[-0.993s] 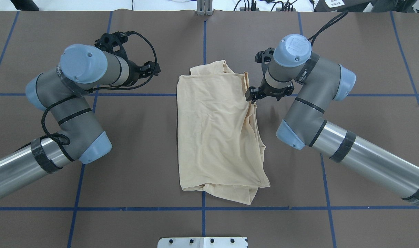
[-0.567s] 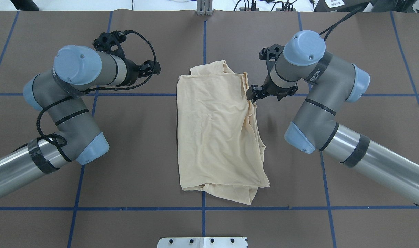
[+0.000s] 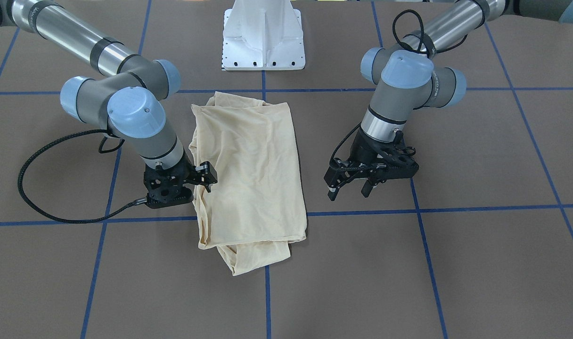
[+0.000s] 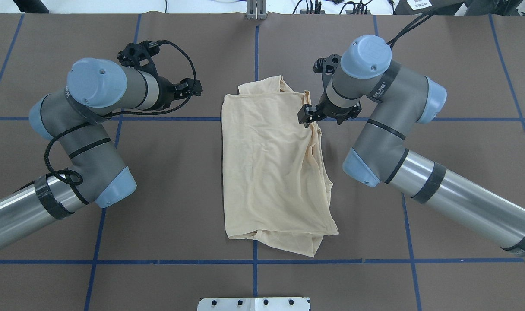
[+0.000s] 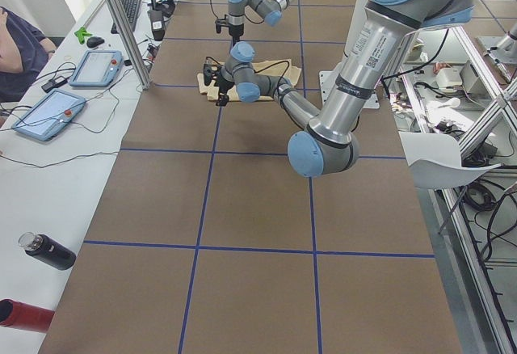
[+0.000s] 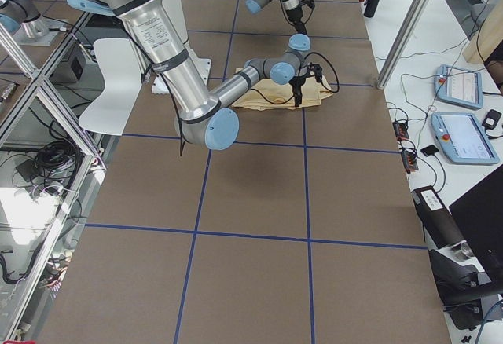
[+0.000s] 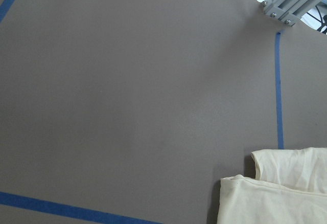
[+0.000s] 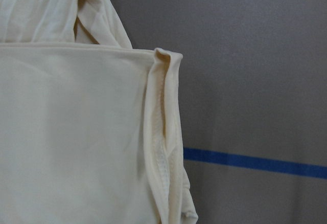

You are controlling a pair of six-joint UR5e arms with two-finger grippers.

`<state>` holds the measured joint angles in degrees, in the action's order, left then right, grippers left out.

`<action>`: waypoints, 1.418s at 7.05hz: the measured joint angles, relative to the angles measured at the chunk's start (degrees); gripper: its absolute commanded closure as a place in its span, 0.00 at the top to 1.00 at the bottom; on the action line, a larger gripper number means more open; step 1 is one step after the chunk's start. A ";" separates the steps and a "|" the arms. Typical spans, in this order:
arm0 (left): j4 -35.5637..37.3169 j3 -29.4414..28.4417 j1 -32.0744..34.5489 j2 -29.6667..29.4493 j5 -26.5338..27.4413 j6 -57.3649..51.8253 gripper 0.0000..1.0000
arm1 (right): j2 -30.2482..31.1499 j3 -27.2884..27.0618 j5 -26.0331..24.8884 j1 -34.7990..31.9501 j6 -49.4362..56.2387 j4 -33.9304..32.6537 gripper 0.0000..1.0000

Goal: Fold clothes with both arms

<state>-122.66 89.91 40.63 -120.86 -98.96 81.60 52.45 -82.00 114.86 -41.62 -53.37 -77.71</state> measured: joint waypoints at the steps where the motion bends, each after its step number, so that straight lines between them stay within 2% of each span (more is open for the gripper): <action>1: 0.08 0.19 -0.02 -0.07 -0.01 -0.02 1.00 | -1.43 2.46 -1.21 0.06 0.64 0.06 1.00; 3: 0.19 0.38 -0.09 -0.31 0.05 -0.04 1.00 | -3.86 6.87 -4.18 0.07 3.13 0.15 1.00; 6: 0.23 0.33 0.00 -0.29 0.18 -0.39 1.00 | -7.60 12.79 -6.03 0.10 5.19 1.34 1.00; 10: 0.23 0.26 0.01 -0.36 0.18 -1.09 1.00 | -6.16 13.95 -5.75 -2.57 11.27 1.79 1.00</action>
<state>-122.43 90.18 40.65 -121.22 -98.78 80.51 46.29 -68.05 109.10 -44.19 -42.10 -75.92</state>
